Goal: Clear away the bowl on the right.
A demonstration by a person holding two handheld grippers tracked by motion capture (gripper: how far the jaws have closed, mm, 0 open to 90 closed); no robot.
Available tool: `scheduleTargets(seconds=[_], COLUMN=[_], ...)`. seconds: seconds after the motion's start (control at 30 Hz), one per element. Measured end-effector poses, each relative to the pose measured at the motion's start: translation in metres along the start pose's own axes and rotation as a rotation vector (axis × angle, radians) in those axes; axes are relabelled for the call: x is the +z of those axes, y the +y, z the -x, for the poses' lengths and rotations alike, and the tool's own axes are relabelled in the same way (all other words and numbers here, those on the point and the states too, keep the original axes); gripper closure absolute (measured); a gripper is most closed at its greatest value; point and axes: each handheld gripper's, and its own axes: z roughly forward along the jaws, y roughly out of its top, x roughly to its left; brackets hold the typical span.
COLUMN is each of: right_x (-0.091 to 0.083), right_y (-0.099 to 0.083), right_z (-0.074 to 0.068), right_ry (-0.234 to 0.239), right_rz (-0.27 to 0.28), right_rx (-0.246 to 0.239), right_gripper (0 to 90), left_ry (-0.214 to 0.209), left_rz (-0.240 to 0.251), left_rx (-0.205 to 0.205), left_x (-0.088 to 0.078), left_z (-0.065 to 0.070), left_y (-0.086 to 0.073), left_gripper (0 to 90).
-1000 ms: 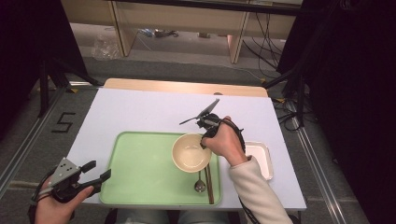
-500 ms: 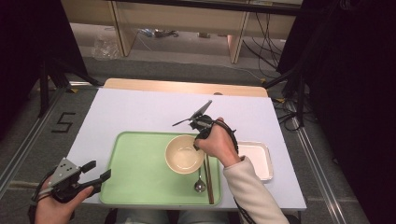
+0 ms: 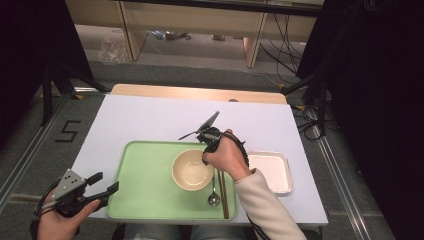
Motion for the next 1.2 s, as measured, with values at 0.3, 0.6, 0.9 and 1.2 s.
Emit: scheduleTargets(seconds=[0.3, 0.6, 0.9, 1.2], right_x=[0.012, 0.021, 0.027, 0.027], right_y=[0.001, 0.002, 0.002, 0.002], right_z=[-0.003, -0.005, -0.005, -0.005], right_ry=[0.000, -0.007, -0.004, 0.007], right_rz=[-0.026, -0.037, -0.049, -0.048], right_rx=[0.003, -0.005, -0.007, 0.003], right_gripper=[85.2, 85.2, 85.2, 85.1], left_ry=[0.001, 0.001, 0.000, 0.002], left_rz=[-0.001, -0.001, 0.001, 0.001], left_rx=[0.002, 0.001, 0.002, 0.002], left_x=[0.000, 0.000, -0.001, -0.001], left_z=[0.000, 0.000, 0.000, 0.000], left_y=[0.000, 0.000, 0.000, 0.000], left_gripper=[33.4, 33.3, 33.3, 33.4])
